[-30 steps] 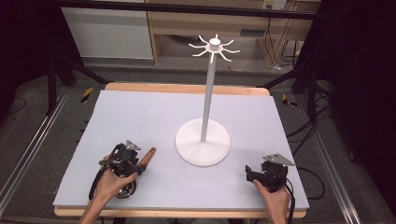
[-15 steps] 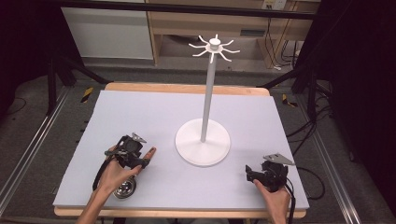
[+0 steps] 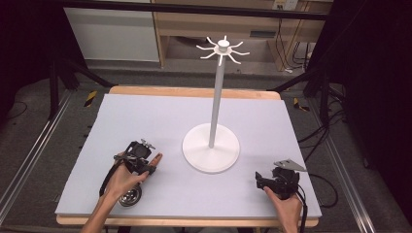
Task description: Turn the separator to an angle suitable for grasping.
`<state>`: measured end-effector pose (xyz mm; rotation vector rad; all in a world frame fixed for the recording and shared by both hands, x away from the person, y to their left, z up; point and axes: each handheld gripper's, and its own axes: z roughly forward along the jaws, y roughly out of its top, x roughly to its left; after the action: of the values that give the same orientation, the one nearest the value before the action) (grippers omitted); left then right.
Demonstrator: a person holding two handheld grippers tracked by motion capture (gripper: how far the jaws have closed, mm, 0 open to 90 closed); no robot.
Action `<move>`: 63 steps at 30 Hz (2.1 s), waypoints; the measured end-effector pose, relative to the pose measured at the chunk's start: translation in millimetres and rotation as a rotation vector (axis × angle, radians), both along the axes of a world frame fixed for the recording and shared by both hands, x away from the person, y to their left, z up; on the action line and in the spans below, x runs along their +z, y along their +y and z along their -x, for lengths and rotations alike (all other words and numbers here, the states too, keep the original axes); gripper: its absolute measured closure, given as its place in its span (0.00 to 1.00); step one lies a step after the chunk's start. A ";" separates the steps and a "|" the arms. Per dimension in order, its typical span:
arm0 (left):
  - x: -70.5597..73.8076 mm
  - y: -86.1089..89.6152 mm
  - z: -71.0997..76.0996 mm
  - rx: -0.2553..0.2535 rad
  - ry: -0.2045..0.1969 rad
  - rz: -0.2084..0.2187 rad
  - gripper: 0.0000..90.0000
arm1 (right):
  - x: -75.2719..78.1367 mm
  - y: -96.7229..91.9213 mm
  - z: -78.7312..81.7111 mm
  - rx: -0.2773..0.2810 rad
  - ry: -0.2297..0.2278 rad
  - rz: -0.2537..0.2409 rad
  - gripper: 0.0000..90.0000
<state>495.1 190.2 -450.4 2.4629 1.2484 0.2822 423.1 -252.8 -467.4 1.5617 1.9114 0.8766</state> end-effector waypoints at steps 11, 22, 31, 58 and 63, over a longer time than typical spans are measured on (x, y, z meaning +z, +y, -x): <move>0.2 -4.7 -2.3 0.006 0.022 -0.027 0.68 | -0.7 -1.1 -1.0 0.005 0.004 0.003 0.09; 1.0 -3.9 -5.0 0.017 0.043 -0.024 0.71 | -0.7 -1.9 -1.5 -0.002 0.014 -0.007 0.09; 2.9 -7.2 -7.9 0.021 0.069 -0.049 0.74 | -1.5 -2.9 -1.7 -0.009 0.021 -0.010 0.09; 10.6 5.4 4.6 0.024 -0.012 0.052 0.75 | -3.5 -3.5 -2.5 0.000 0.027 -0.006 0.09; 21.1 13.5 14.2 0.029 -0.065 0.094 0.75 | -3.5 -3.1 -2.6 -0.001 0.028 -0.006 0.09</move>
<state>480.8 203.8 -429.3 2.3388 1.2427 0.3022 425.7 -255.9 -470.9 1.5860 1.9293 0.8656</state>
